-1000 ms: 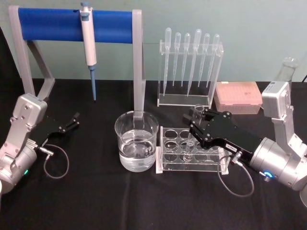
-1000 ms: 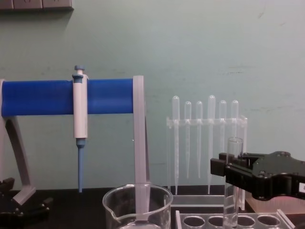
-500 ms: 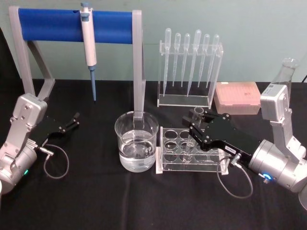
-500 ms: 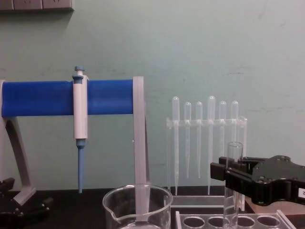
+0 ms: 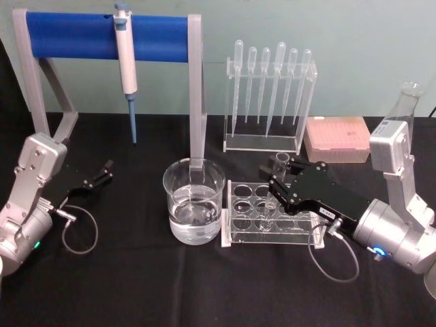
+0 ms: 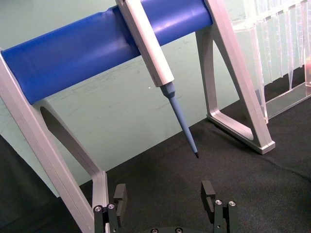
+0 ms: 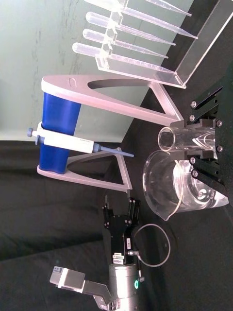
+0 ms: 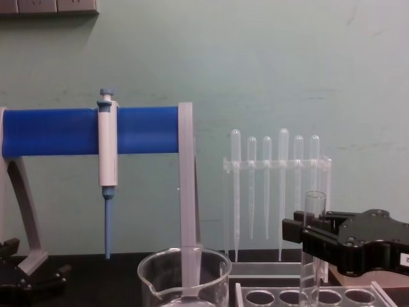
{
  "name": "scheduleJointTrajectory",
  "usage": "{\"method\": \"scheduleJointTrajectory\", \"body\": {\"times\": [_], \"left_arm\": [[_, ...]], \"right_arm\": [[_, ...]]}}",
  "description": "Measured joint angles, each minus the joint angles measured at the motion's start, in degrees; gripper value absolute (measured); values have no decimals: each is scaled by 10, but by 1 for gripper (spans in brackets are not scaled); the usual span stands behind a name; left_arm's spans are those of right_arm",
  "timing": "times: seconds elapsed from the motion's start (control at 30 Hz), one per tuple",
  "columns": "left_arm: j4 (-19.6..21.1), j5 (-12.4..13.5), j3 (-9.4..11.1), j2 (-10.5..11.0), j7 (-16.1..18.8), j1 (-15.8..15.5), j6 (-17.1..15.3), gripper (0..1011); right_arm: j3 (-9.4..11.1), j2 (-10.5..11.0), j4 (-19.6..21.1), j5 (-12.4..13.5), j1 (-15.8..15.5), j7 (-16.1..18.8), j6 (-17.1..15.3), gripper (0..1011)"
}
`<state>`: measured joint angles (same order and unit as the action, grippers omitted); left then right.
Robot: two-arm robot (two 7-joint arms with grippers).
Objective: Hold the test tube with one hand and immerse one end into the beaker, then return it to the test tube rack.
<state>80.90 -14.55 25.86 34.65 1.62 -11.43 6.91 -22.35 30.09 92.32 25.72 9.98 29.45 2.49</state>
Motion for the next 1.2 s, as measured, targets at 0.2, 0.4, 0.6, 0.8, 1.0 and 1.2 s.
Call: {"method": "scheduleJointTrajectory", "body": {"times": [0.2, 0.4, 0.6, 0.8, 1.0, 1.2], "left_arm": [[0, 0, 0, 0, 0, 0, 0, 1000], [0, 0, 0, 0, 0, 0, 0, 1000], [0, 0, 0, 0, 0, 0, 0, 1000], [0, 0, 0, 0, 0, 0, 0, 1000], [0, 0, 0, 0, 0, 0, 0, 1000], [0, 0, 0, 0, 0, 0, 0, 1000]], "right_arm": [[0, 0, 0, 0, 0, 0, 0, 224], [0, 0, 0, 0, 0, 0, 0, 224], [0, 1, 1, 1, 0, 0, 0, 305], [0, 1, 1, 1, 0, 0, 0, 484], [0, 1, 1, 1, 0, 0, 0, 686], [1, 1, 4, 1, -1, 1, 1, 857]]}}
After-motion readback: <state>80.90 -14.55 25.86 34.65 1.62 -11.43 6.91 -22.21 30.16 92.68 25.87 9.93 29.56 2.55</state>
